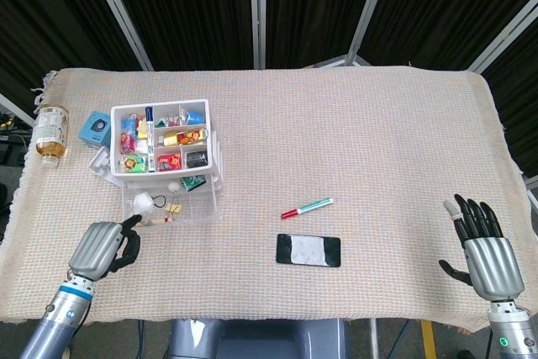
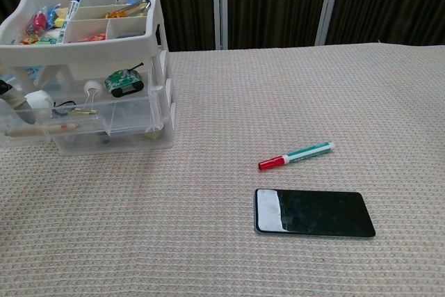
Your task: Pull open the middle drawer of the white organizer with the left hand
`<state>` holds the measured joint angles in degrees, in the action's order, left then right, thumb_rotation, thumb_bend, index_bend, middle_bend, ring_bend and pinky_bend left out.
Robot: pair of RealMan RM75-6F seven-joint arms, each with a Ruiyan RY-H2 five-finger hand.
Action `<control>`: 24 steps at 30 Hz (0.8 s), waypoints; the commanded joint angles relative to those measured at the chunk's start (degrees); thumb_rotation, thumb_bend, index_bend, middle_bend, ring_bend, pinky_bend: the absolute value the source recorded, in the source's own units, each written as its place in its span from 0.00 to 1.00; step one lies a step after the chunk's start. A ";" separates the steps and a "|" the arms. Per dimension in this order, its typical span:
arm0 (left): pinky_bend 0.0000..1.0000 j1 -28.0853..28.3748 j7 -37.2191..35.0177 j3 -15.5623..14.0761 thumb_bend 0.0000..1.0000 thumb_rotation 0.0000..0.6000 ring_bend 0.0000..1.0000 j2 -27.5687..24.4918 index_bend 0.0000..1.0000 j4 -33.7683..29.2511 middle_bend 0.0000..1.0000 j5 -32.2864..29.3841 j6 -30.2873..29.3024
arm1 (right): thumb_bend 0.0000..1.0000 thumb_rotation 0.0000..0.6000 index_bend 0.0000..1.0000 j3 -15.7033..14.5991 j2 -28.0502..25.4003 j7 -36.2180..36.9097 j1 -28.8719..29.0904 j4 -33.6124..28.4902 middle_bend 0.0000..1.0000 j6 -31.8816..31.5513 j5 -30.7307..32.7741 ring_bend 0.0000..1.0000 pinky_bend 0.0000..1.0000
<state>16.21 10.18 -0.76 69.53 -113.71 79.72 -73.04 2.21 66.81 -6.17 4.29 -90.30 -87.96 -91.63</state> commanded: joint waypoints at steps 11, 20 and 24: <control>0.75 -0.37 -0.47 -0.92 0.73 1.00 0.88 -0.89 0.40 -0.75 0.81 1.79 0.44 | 0.02 1.00 0.00 -0.03 -0.16 -0.11 -0.01 -0.24 0.00 0.26 0.25 0.00 0.00; 0.75 -0.67 -0.09 -0.65 0.70 1.00 0.88 -1.35 0.26 -1.08 0.81 1.90 0.06 | 0.02 1.00 0.00 -0.01 -0.20 -0.33 -0.01 -0.40 0.00 0.40 0.40 0.00 0.00; 0.75 -0.86 -0.14 -0.12 0.69 1.00 0.88 -1.59 0.20 -1.01 0.81 1.56 -0.46 | 0.02 1.00 0.00 -0.04 -0.16 -0.45 -0.02 -0.38 0.00 0.42 0.39 0.00 0.00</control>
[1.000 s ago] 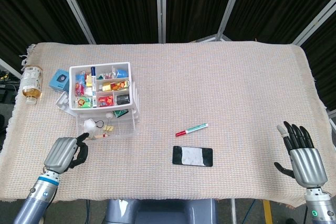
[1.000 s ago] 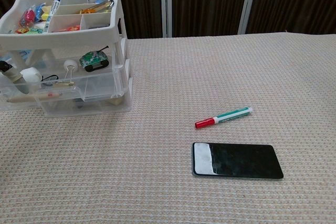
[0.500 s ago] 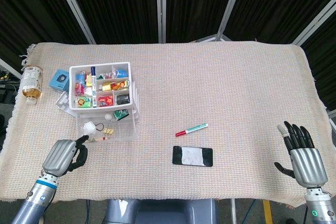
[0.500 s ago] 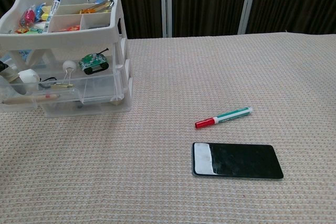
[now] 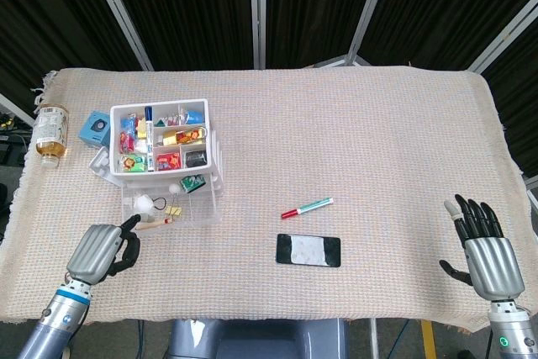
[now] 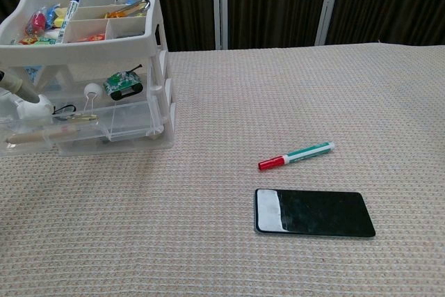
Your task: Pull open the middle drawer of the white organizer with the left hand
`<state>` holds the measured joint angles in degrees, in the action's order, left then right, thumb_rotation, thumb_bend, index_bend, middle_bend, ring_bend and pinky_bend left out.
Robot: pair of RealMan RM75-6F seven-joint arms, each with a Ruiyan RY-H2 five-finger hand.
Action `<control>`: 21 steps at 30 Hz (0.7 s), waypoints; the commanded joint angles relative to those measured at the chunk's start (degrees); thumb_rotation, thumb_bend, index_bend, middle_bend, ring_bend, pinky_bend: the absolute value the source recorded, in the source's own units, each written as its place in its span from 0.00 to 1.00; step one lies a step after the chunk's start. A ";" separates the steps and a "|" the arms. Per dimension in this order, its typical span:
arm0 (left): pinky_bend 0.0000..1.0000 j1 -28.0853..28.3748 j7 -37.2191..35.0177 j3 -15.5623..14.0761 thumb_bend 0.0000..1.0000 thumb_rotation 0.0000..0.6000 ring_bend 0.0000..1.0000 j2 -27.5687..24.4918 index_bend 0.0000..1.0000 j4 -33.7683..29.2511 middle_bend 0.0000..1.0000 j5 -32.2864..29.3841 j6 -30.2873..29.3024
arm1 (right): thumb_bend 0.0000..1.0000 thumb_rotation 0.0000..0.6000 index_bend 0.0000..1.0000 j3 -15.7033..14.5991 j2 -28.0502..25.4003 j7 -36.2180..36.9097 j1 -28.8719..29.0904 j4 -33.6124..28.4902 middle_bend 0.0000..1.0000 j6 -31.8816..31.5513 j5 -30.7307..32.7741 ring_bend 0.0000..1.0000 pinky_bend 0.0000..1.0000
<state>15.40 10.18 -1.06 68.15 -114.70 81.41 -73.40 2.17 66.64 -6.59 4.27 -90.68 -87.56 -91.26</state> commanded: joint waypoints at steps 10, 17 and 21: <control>0.75 -0.65 -1.45 0.58 0.53 1.00 0.88 -3.04 0.19 -1.70 0.81 0.75 -1.26 | 0.02 1.00 0.00 0.03 0.01 -0.08 -0.05 -0.06 0.00 -0.13 -0.05 0.00 0.00; 0.75 -0.29 3.03 3.97 0.34 1.00 0.89 -5.82 0.31 -3.75 0.83 0.48 -4.47 | 0.02 1.00 0.00 -0.09 0.07 -0.20 -0.04 -0.14 0.00 -0.07 -0.22 0.00 0.00; 0.77 1.98 7.78 6.93 0.31 1.00 0.91 -8.03 0.38 -5.40 0.87 -3.92 -2.82 | 0.02 1.00 0.00 -0.06 -0.01 -0.04 -0.06 -0.23 0.00 -0.11 -0.19 0.00 0.00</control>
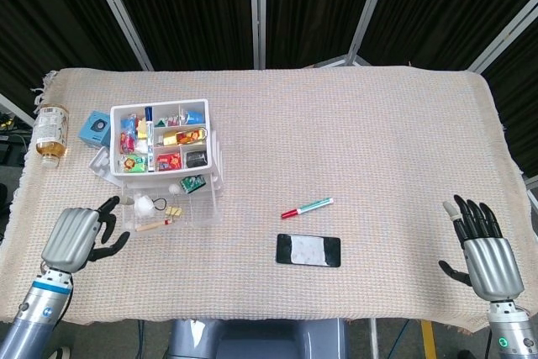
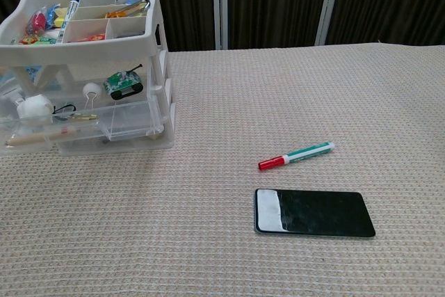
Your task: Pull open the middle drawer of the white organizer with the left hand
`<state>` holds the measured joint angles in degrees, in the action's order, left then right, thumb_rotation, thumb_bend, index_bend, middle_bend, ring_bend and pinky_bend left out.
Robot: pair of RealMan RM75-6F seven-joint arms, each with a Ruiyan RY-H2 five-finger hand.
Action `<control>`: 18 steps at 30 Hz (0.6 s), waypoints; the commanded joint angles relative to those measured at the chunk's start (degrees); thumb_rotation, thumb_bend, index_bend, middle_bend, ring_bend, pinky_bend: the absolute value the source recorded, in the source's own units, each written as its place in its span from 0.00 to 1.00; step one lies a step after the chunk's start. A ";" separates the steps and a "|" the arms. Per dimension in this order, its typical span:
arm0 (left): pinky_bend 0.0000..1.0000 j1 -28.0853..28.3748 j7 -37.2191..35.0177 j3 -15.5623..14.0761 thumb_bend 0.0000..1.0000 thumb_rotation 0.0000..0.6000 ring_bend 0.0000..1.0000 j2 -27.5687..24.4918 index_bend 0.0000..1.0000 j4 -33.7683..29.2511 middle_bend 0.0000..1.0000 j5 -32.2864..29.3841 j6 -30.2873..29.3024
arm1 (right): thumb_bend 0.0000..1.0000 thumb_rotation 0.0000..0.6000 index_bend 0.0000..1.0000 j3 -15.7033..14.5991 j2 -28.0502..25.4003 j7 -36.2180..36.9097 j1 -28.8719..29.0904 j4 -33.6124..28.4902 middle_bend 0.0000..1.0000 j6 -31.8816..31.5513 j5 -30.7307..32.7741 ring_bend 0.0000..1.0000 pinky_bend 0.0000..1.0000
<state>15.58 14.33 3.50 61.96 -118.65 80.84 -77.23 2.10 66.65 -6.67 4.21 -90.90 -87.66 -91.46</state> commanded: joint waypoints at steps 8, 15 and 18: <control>0.82 7.25 15.26 6.21 0.24 1.00 0.97 -2.58 0.43 -2.62 0.95 -13.30 4.63 | 0.02 1.00 0.00 0.07 -0.32 0.70 0.06 -0.04 0.00 0.13 0.11 0.00 0.00; 0.83 11.45 18.29 6.95 0.24 1.00 0.98 -2.39 0.45 -2.08 0.96 -21.51 9.88 | 0.02 1.00 0.00 0.04 -0.57 1.25 0.06 -0.19 0.00 0.16 0.08 0.00 0.00; 0.83 13.02 20.22 6.91 0.24 1.00 0.98 -2.05 0.48 -1.44 0.96 -23.49 11.13 | 0.02 1.00 0.00 0.10 -0.67 1.44 0.08 -0.25 0.00 0.20 0.19 0.00 0.00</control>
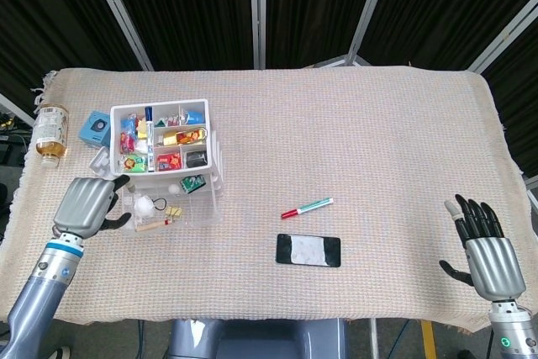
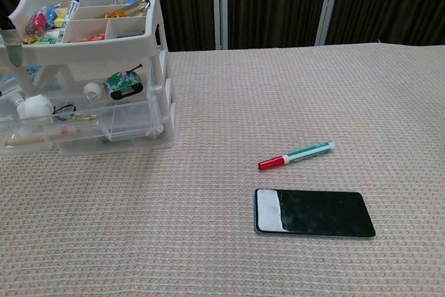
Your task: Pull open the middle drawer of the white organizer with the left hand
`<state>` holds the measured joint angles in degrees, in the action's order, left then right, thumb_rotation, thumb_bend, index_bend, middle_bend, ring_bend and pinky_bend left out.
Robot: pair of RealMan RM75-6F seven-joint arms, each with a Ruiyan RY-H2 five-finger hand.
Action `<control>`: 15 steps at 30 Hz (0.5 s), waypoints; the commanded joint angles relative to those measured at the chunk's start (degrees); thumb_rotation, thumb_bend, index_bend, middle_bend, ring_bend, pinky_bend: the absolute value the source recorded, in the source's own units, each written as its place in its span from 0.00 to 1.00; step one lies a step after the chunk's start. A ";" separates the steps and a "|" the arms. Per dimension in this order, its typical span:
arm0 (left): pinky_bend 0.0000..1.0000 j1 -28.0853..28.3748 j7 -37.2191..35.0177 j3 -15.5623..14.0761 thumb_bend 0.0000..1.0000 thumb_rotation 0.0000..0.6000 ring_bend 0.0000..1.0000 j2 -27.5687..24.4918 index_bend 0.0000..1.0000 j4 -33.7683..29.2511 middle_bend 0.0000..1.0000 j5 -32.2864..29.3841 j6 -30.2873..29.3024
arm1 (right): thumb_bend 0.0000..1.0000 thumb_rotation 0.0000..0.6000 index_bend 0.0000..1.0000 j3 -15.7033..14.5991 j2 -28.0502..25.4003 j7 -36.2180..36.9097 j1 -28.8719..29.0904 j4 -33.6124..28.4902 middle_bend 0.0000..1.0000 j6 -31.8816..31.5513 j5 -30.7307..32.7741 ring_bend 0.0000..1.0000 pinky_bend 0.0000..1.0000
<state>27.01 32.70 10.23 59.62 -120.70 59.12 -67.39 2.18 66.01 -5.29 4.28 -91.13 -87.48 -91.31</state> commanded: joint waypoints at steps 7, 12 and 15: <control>0.83 5.74 6.87 0.03 0.24 1.00 0.98 2.64 0.48 1.51 0.96 -8.41 2.21 | 0.02 1.00 0.00 -0.01 -0.28 0.53 -0.06 -0.14 0.00 -0.15 -0.09 0.00 0.00; 0.83 8.20 11.12 -0.42 0.24 1.00 0.98 2.63 0.48 0.31 0.96 -12.44 1.17 | 0.02 1.00 0.00 -0.04 -0.58 1.03 -0.07 -0.39 0.00 -0.12 -0.11 0.00 0.00; 0.83 9.16 12.54 -0.58 0.24 1.00 0.98 2.69 0.48 -0.19 0.96 -14.13 0.65 | 0.02 1.00 0.00 -0.20 -0.70 1.39 -0.07 -0.54 0.00 -0.04 -0.29 0.00 0.00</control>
<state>35.66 44.75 9.80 62.23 -120.54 45.57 -66.40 2.00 65.33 -3.92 4.21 -91.65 -87.53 -91.58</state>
